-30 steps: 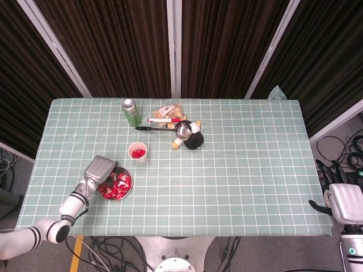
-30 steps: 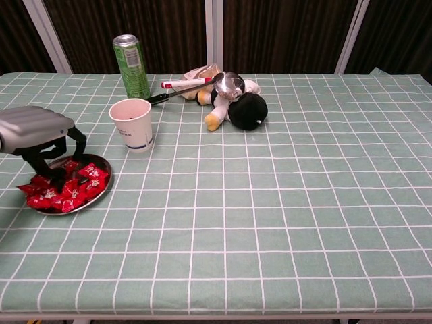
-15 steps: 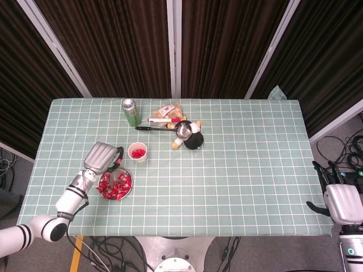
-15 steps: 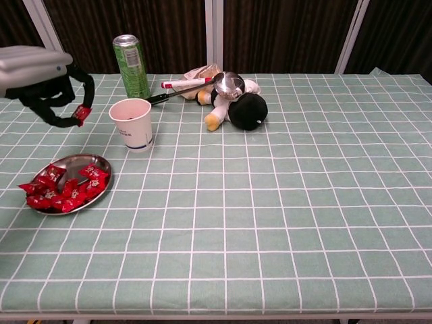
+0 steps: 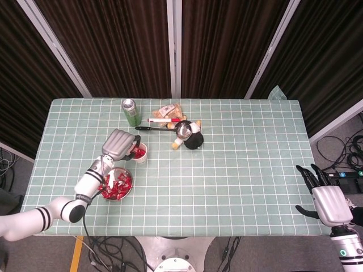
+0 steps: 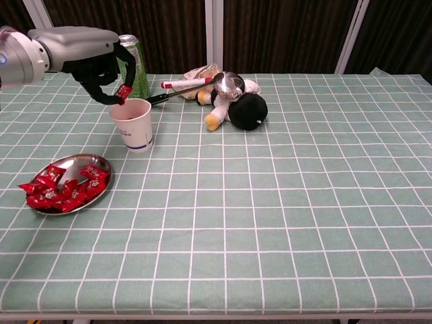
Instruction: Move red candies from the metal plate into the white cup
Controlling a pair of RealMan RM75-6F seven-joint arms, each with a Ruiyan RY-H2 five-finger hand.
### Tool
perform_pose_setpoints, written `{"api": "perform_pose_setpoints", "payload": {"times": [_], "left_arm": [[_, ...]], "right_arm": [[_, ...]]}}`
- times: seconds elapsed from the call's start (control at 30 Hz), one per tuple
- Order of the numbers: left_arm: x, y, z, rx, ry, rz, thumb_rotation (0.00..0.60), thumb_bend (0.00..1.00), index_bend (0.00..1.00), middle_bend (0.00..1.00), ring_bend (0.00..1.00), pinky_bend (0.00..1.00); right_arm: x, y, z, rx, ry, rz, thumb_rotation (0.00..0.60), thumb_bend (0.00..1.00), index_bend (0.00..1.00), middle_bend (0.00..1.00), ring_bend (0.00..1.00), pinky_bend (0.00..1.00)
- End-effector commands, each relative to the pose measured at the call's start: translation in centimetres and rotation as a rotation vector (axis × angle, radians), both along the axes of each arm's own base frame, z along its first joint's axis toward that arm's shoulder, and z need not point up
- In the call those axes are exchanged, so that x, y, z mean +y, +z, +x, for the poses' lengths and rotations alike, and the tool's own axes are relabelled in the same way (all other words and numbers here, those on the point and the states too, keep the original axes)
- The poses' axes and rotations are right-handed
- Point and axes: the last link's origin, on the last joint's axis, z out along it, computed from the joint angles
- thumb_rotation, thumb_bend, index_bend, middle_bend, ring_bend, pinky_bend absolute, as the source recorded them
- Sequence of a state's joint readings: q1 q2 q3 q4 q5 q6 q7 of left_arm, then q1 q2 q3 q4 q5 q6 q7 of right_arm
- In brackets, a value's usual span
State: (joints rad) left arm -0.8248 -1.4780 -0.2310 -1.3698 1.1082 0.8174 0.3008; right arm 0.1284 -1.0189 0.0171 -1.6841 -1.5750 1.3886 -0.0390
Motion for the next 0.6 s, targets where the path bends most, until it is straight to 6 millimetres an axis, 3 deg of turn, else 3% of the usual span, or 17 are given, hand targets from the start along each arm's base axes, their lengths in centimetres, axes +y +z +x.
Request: {"api": "perform_pose_setpoints", "payload": {"times": [0.03, 0.37, 0.6], "left_arm": [[0.7, -0.8, 0.3, 0.012, 0.009, -0.007, 0.6, 0.41, 0.66, 0.99, 0.95, 1.0], [0.9, -2.1, -0.3, 0.061, 0.038, -0.038, 0.6, 0.41, 0.62, 0.98, 0.95, 1.0], [0.3, -1.7, 0.0, 0.031, 0.04, -0.047, 0.6, 0.37, 0.38, 0.97, 0.94, 1.0]], "right_arm": [[0.1, -0.1, 0.1, 0.002, 0.008, 0.01, 0.6, 0.02, 0.02, 0.15, 0.0, 0.14], [-0.2, -0.4, 0.2, -0.004, 0.014, 0.022, 0.6, 0.02, 0.02, 0.15, 0.0, 0.14], [-0.6, -0.5, 0.2, -0.008, 0.016, 0.027, 0.6, 0.02, 0.02, 0.15, 0.0, 0.14]]}}
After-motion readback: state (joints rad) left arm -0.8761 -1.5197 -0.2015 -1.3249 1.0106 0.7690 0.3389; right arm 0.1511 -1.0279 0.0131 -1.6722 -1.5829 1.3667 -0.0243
